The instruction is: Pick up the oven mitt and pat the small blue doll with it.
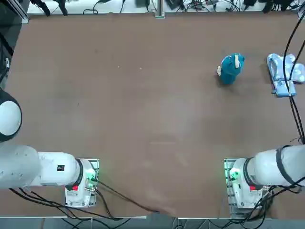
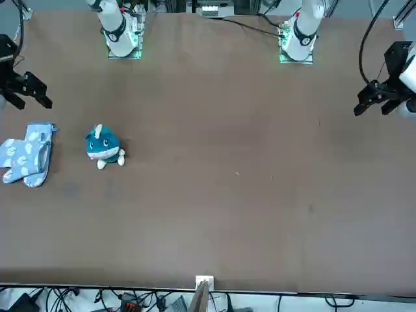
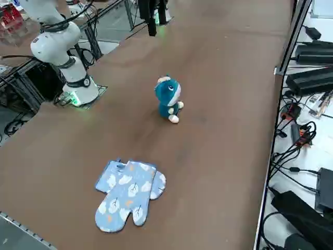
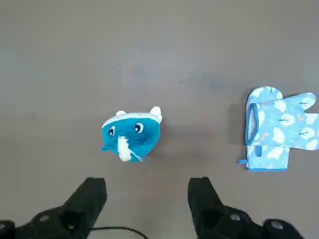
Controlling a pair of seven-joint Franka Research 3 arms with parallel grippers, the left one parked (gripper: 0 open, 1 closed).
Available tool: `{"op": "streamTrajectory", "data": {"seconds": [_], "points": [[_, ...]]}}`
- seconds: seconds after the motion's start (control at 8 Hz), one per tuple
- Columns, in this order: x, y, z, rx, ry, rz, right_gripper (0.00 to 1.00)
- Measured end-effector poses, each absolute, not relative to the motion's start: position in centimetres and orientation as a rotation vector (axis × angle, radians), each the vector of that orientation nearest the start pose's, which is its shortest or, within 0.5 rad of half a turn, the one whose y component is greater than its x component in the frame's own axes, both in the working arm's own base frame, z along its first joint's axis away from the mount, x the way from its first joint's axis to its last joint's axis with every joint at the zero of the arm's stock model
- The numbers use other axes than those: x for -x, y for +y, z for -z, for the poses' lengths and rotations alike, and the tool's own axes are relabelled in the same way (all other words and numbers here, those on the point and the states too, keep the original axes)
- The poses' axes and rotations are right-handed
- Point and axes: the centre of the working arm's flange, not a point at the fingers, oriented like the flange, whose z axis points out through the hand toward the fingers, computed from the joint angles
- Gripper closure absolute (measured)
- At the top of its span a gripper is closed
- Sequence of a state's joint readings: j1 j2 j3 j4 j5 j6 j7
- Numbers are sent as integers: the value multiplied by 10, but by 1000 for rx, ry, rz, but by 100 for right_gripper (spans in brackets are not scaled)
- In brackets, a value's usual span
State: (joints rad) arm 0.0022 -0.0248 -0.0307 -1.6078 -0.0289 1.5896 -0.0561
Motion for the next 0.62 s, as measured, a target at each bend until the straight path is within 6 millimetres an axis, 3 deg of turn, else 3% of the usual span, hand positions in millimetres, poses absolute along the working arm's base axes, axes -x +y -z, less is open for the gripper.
{"op": "streamTrajectory", "data": {"seconds": [0.38, 0.62], "points": [[-546, -22, -621, 3169, -36, -21, 0], [-555, -41, -598, 3253, -14, -102, 0]]}}
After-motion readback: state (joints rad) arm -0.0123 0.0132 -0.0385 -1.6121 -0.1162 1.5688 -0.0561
